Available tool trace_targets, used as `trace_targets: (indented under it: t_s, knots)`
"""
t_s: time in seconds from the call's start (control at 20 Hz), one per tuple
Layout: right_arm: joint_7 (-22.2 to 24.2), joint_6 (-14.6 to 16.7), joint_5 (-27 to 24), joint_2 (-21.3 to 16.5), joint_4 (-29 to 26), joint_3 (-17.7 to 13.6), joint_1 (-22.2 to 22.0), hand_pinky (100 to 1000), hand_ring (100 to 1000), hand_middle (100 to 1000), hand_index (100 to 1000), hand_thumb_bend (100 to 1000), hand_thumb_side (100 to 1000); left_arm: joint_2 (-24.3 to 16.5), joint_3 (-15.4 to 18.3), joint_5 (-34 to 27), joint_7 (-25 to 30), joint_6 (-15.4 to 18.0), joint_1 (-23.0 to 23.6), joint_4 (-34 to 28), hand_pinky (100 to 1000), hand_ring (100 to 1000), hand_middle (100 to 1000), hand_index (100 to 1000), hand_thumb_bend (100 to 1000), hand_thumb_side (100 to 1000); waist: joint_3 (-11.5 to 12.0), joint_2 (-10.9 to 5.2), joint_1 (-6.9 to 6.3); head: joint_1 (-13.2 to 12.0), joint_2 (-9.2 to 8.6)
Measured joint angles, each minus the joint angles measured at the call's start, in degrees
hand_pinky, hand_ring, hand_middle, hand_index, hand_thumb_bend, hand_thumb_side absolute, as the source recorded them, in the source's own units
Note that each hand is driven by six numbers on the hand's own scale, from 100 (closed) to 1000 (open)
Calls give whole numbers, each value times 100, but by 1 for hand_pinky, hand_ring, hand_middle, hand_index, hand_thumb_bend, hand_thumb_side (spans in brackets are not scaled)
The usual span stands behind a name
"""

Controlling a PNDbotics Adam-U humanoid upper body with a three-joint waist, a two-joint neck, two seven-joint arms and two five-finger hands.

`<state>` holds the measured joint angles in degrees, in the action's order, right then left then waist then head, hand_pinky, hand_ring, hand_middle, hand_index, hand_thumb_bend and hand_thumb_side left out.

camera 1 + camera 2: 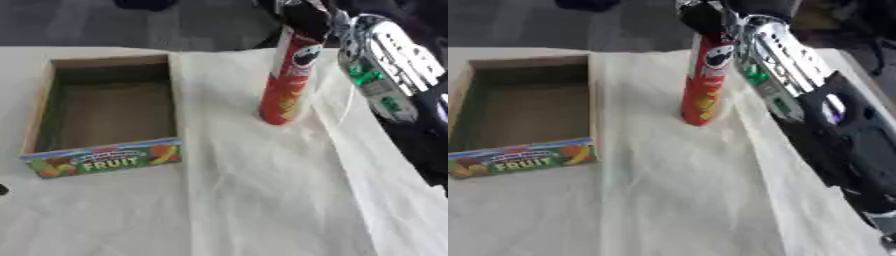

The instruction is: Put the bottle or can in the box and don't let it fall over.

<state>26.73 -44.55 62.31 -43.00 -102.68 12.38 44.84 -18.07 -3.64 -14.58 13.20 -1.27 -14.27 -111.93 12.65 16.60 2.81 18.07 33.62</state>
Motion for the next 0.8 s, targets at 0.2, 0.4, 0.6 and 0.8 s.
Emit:
trace_targets:
  t_s: [0.2, 0.4, 0.6, 0.8]
  knots:
    - [-1, -1, -2, 0, 14, -5, -27, 852, 973, 988, 994, 100, 1000, 0, 0, 5, 1, -1, 2, 1, 532, 879, 850, 815, 168, 818, -18, 1, 0, 1, -4]
    - [20, 20, -2, -1, 42, -43, -59, 850, 976, 995, 1000, 100, 1000, 0, 0, 21, 2, -2, 2, 2, 531, 879, 849, 815, 168, 823, -30, 10, -2, 4, -33]
    - [35, 35, -10, -1, 71, -76, -58, 836, 968, 991, 1000, 100, 1000, 0, -1, 28, 4, -4, 3, 3, 530, 879, 849, 815, 165, 822, -26, 47, -14, 26, -104]
    - [9, 9, -58, -1, 123, -90, -50, 837, 969, 993, 1000, 100, 1000, 0, -1, 44, 5, -5, 2, 3, 529, 879, 848, 815, 167, 826, 1, 75, -13, 31, -155]
